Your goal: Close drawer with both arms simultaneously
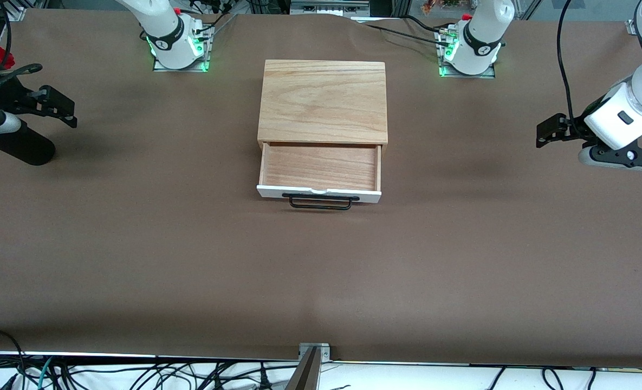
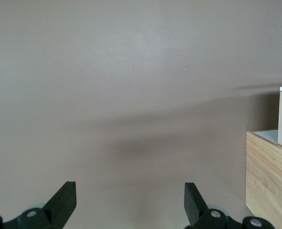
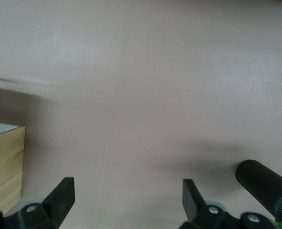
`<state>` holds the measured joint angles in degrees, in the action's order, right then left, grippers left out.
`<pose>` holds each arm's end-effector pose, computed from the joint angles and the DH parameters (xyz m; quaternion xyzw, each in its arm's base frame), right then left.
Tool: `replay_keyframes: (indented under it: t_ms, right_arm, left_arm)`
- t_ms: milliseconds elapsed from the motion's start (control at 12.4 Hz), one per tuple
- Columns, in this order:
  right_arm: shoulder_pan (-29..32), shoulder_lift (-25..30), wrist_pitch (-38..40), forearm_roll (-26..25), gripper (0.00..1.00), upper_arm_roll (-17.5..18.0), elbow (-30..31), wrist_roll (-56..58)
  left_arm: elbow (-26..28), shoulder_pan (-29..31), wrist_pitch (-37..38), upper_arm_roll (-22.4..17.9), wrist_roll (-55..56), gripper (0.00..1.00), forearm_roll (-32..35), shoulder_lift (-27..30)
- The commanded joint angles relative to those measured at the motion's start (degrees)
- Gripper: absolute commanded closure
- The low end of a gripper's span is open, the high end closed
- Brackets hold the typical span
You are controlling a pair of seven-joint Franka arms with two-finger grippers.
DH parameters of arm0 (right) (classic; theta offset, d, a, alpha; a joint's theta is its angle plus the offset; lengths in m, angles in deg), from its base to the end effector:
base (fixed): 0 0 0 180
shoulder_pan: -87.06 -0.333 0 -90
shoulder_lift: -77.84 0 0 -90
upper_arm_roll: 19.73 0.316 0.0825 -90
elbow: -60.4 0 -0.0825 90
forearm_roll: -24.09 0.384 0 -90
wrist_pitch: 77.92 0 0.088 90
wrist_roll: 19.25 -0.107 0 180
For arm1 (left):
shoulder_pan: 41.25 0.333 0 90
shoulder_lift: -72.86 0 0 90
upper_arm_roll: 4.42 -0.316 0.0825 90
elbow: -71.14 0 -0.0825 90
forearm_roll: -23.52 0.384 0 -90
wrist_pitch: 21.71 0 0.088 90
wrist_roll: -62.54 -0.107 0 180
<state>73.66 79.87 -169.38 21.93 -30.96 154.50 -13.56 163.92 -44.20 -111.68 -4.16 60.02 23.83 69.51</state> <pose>0.5449 0.0148 0.6120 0.9975 0.0692 -0.0061 0.0152 0.5666 -0.0311 0.5688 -0.9973 0.0501 0.0537 0.0029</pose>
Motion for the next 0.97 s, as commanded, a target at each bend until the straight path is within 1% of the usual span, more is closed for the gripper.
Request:
replay_keyframes:
  t_ms: [0,162,890]
  right_arm:
    - [0.1,0.1,1.7,0.3,0.0,0.3,-1.0,-1.4]
    - [0.2,0.1,1.7,1.4,0.0,0.2,-1.4,-1.2]
    - [0.2,0.0,1.5,1.4,0.0,0.2,-1.4,-1.2]
  left_arm:
    - [0.3,0.6,-0.1,0.4,0.1,0.0,-0.1,0.7]
    - [0.3,0.6,-0.1,0.4,0.1,0.0,-0.1,0.7]
    - [0.2,0.7,-0.4,0.4,0.2,0.0,-0.2,0.5]
